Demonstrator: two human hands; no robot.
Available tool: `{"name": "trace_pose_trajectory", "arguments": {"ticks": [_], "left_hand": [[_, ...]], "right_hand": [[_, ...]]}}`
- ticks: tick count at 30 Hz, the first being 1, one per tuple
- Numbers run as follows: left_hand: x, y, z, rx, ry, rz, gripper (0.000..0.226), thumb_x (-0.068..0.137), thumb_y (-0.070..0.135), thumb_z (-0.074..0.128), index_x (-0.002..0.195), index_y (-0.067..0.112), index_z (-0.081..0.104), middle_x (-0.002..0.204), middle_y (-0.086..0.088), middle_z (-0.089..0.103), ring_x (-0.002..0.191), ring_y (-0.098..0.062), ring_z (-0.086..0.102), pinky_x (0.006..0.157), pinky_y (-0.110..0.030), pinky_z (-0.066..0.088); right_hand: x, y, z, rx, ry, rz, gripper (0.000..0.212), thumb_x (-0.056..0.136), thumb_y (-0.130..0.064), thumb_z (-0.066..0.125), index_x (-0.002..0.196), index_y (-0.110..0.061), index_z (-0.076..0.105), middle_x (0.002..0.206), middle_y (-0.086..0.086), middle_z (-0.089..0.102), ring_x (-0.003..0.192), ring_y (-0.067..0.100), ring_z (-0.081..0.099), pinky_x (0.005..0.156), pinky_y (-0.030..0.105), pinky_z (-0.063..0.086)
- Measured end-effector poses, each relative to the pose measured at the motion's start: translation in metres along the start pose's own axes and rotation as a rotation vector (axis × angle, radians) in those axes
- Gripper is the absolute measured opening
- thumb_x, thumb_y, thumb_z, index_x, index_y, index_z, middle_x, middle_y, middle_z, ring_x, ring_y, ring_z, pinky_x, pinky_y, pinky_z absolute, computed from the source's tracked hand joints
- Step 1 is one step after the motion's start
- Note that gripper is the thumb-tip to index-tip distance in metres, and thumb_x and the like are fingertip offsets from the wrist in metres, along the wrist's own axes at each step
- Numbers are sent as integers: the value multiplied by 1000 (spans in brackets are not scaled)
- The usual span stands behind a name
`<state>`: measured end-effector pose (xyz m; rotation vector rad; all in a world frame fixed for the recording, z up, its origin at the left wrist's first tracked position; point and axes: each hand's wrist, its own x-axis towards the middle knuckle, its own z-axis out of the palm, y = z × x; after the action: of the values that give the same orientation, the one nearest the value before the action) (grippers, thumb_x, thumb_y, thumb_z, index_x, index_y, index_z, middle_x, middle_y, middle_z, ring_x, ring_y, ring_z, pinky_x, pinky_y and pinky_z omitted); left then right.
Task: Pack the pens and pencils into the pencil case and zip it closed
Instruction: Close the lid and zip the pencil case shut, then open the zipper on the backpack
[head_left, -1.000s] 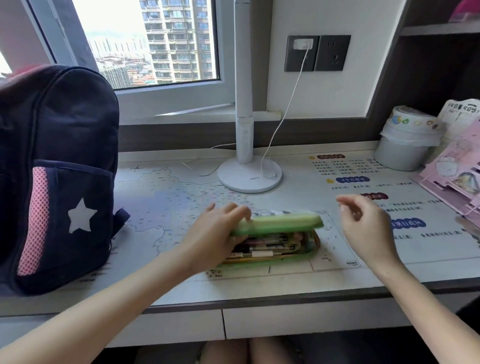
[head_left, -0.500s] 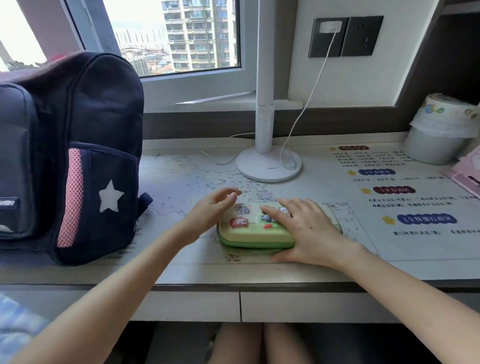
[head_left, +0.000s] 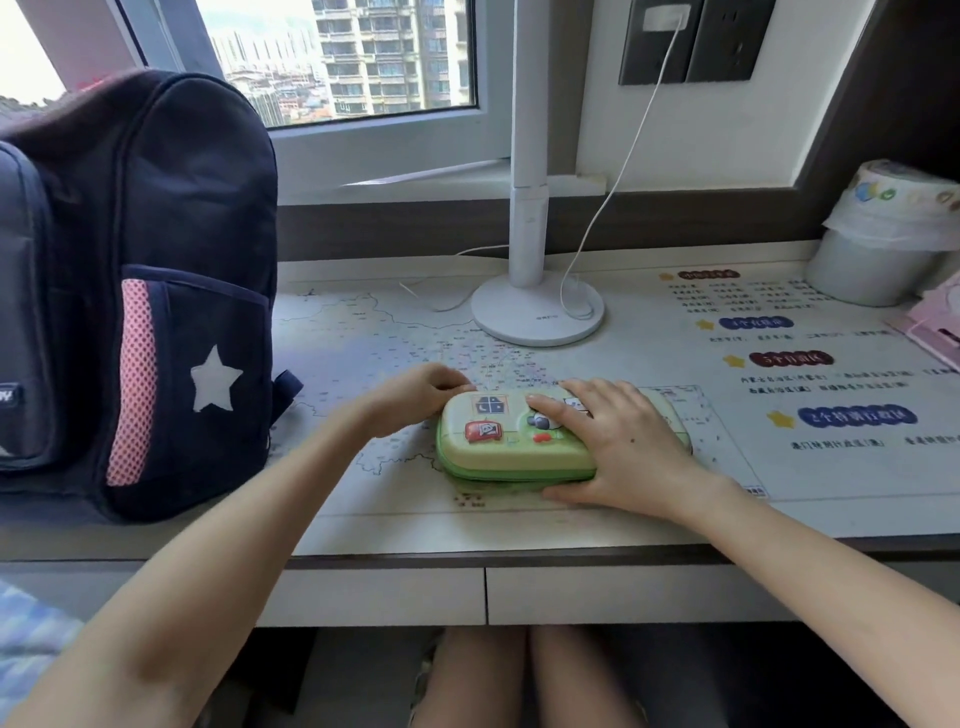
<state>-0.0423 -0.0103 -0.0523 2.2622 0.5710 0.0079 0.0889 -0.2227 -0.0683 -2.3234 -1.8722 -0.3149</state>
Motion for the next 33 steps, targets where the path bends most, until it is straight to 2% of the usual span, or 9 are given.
{"name": "trace_pose_trajectory", "arguments": {"ticks": [2,6,14,22,24,26,27,30,33], "left_hand": [[-9,-10,0,334,179,173,21,94,12,48,96,2,66,96,-10,65,85,-22,57,74,-25,41],[-57,-38,5,487,351,321,15,87,0,53,78,2,65,78,-11,63,72,-23,53,68,-23,36],[-111,9,91,336,568,218,32,89,22,42,70,5,61,67,-9,62,61,-24,51,56,-28,34],[-88,57,112,161,375,84,36,94,31,44,67,11,58,71,-11,66,69,-25,57,63,-35,42],[-98,55,83,135,426,86,34,90,33,51,66,11,62,65,-9,64,59,-18,52,56,-31,36],[-106,52,52,140,626,140,20,81,33,64,73,16,68,74,-2,64,66,-13,52,60,-27,32],[-103,50,39,198,688,170,17,74,37,68,81,21,69,88,0,64,80,-13,53,68,-26,33],[-76,47,15,505,310,126,70,59,44,70,125,41,47,142,-1,31,129,-22,26,102,-39,23],[-47,49,14,540,-94,45,104,59,32,81,139,46,17,151,-2,9,137,-25,10,112,-47,16]], "right_hand": [[1,1,-1,11,-17,7,89,62,-74,57,139,-35,33,136,10,48,121,29,46,103,45,35],[2,-2,-3,18,-51,42,89,65,-73,58,141,-39,27,140,8,42,126,26,39,107,42,28],[1,-14,-2,-11,-42,101,89,65,-69,61,141,-36,29,139,9,41,124,29,39,107,44,27],[-7,-12,-14,125,-106,78,84,70,-52,66,142,-40,26,149,6,31,137,26,25,116,47,11],[-24,-14,-19,239,65,81,64,71,-38,65,132,-34,47,137,4,47,130,25,37,111,49,25],[-46,-27,-14,276,470,145,24,73,-31,60,91,-19,71,92,2,66,91,22,58,77,37,49],[-53,-37,-8,275,573,223,24,76,-36,58,70,-16,70,72,-1,64,72,19,58,61,28,46],[-53,-63,14,189,447,454,47,71,-61,55,51,-19,63,50,-7,60,47,14,57,42,20,36],[-40,-75,27,165,385,521,35,66,-49,71,49,-19,63,48,-5,62,42,17,58,41,17,31]]}}
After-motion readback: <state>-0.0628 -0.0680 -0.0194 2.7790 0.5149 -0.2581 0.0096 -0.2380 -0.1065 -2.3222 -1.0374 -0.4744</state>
